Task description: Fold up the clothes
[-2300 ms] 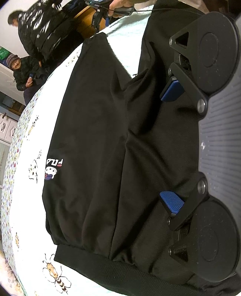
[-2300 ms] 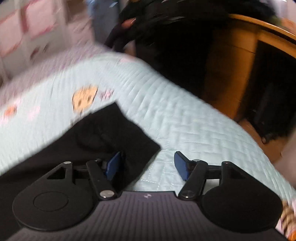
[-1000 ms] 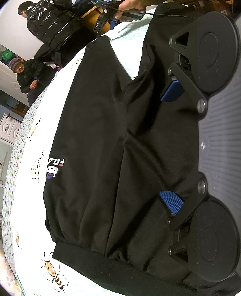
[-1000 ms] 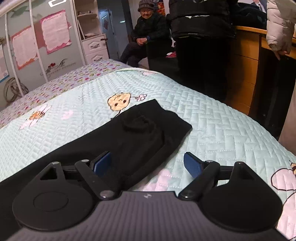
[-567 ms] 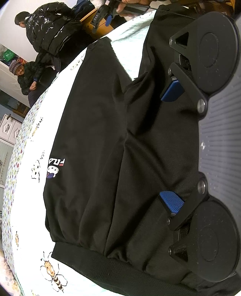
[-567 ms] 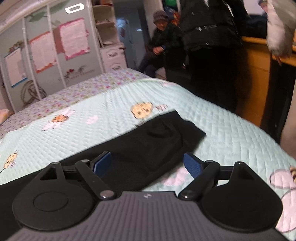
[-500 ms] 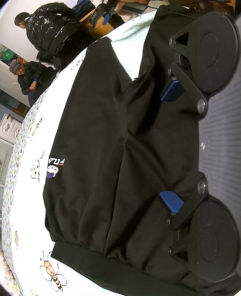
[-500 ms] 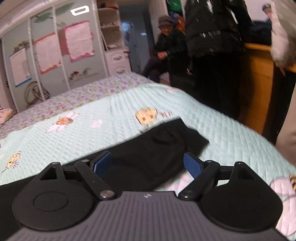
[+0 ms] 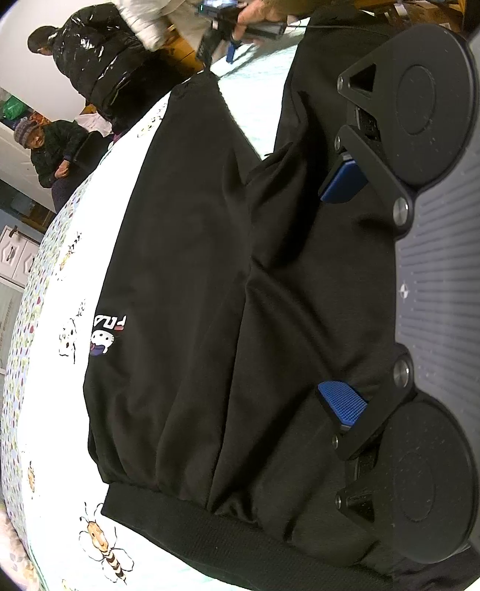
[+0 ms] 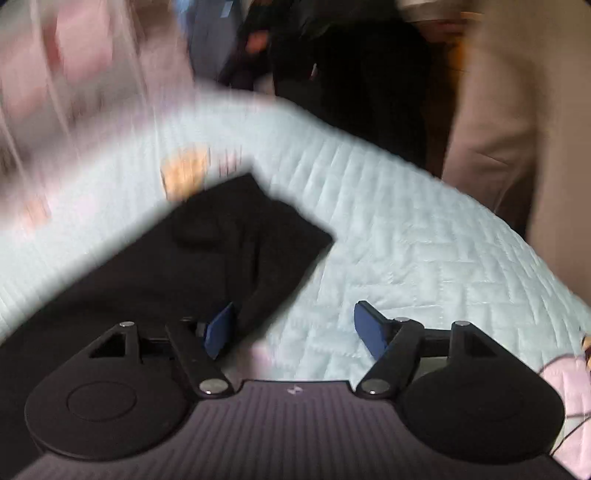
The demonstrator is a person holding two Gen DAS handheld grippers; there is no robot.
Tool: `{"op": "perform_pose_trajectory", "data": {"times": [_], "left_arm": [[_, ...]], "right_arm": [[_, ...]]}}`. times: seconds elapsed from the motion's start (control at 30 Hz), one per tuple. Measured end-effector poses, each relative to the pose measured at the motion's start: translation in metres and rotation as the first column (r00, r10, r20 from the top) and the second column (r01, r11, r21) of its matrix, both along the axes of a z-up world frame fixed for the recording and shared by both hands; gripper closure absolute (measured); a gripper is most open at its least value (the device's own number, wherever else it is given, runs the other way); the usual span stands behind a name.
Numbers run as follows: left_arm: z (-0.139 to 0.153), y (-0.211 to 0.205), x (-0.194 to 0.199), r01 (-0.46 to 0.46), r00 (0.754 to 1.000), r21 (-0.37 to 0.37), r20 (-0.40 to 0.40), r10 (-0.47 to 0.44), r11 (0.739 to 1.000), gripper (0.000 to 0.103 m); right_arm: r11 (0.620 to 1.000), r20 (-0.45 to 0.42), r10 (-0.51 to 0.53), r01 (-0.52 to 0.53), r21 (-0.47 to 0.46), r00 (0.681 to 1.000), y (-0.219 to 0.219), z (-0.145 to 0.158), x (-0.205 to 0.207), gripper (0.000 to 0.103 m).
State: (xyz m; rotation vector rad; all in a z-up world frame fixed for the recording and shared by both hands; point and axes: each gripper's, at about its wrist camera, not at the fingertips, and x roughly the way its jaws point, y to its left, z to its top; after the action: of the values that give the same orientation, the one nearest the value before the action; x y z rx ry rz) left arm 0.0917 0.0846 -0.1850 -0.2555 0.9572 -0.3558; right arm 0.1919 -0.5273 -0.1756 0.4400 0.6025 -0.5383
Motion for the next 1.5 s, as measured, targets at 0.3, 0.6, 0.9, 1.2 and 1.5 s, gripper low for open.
{"op": "perform_pose_trajectory", "data": {"times": [0.3,0.6,0.9,1.2,1.5], "left_arm": [[0.003,-0.004,-0.003,-0.024,1.000,0.022,-0.010,0.025,0.999,0.001],[0.024,0.021,-0.013,-0.127,0.992,-0.121,-0.028,0.124,0.984,0.004],[0.053,0.052,-0.053,-0.233,0.972,-0.150,-0.008,0.234,0.961,0.003],[0.054,0.069,-0.090,-0.264,0.964,-0.124,-0.062,0.258,0.956,0.003],[0.058,0.066,-0.101,-0.306,0.951,-0.110,-0.091,0.297,0.946,0.003]], "right_arm": [[0.958,0.164,0.232,-0.254,0.132,0.959,0.012,0.012,0.008,0.025],[0.918,0.276,0.089,-0.186,0.349,0.957,0.012,0.028,-0.079,0.032],[0.789,0.310,0.370,-0.472,0.394,0.876,0.113,0.045,-0.194,0.020],[0.756,0.305,0.382,-0.485,0.440,0.872,0.167,0.029,-0.263,0.021],[0.989,0.246,-0.016,-0.021,0.149,0.969,0.046,0.024,-0.375,0.020]]}}
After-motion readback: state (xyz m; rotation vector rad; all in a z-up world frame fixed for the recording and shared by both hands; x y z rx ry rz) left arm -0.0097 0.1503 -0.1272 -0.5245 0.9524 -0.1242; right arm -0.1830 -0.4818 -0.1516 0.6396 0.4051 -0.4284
